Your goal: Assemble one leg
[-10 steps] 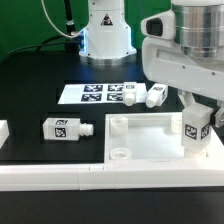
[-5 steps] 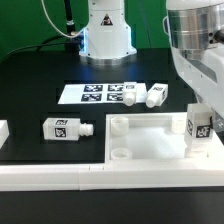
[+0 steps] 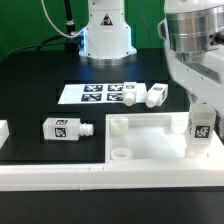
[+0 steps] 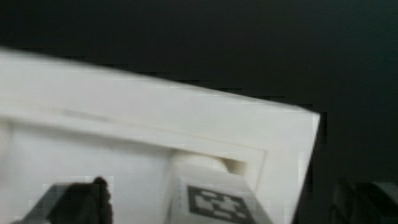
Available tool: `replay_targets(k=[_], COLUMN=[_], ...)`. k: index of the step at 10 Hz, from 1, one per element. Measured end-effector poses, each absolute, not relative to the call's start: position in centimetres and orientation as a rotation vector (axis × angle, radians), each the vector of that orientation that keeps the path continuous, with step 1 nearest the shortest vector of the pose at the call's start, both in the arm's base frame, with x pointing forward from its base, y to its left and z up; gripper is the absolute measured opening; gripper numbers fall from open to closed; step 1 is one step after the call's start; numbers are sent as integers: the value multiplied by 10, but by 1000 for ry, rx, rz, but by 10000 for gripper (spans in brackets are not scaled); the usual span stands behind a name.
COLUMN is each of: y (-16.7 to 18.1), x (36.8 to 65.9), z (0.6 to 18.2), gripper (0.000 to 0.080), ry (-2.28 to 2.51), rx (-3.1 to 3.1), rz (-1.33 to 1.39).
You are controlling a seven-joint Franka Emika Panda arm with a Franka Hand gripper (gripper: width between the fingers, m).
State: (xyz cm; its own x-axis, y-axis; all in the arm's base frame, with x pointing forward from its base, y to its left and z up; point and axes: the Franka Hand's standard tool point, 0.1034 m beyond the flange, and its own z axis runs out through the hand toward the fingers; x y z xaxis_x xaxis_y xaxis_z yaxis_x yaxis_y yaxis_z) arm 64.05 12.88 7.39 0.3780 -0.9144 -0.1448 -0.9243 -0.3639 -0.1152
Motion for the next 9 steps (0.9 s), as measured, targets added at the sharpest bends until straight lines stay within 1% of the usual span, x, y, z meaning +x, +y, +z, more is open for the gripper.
replay_targets(k=[1, 2, 6, 7, 9], y=[131, 131, 127, 117, 115], x=[640, 639, 640, 641, 641], z=[74, 73, 73, 73, 72], gripper=[641, 641, 649, 649, 649], ry=[1434, 1296, 994, 686, 611], rx=[-2608, -2686, -2816, -2971, -3003], rz=[50, 34, 6, -42, -50])
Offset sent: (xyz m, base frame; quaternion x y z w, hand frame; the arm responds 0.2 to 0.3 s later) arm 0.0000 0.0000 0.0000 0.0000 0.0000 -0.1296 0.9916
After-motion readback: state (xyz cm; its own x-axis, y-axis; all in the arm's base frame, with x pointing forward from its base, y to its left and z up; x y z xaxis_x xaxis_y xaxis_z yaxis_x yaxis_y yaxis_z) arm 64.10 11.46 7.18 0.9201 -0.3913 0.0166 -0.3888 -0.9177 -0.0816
